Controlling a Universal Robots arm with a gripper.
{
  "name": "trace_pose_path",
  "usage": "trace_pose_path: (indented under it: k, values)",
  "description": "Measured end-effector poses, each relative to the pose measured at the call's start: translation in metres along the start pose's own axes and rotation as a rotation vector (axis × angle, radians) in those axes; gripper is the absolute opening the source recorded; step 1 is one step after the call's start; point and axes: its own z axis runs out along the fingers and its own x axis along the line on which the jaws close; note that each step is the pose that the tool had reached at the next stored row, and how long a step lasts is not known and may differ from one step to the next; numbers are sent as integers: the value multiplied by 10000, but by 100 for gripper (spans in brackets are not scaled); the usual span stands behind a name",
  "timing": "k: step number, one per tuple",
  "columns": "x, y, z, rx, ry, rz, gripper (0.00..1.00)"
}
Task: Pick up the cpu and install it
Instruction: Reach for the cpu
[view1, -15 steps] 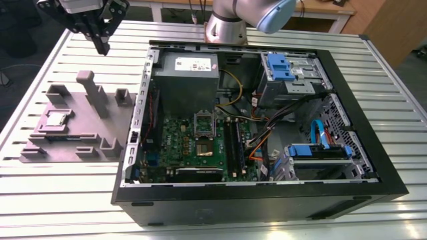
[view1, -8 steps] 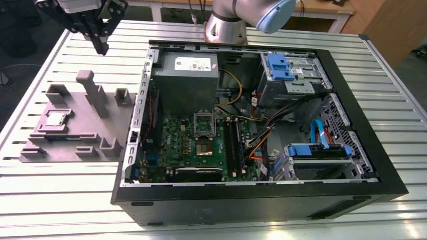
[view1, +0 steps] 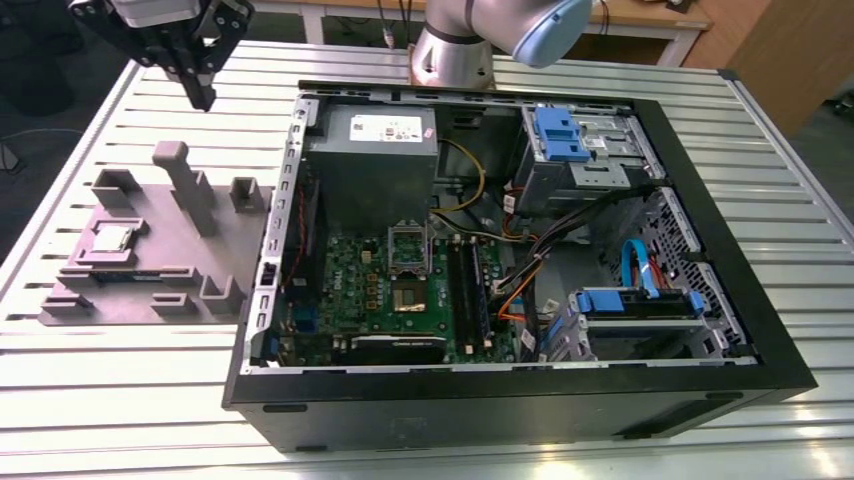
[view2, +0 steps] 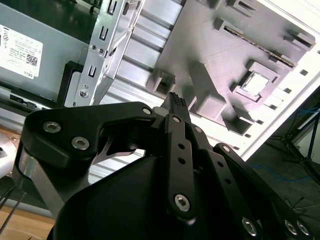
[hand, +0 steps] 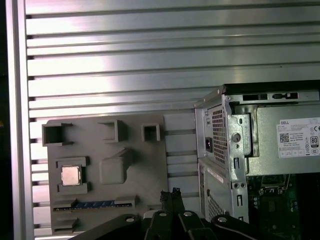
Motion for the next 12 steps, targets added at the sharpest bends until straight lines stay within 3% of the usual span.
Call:
trace_pose_path:
  k: [12]
  values:
    - [26, -2, 4, 1, 0, -1, 10]
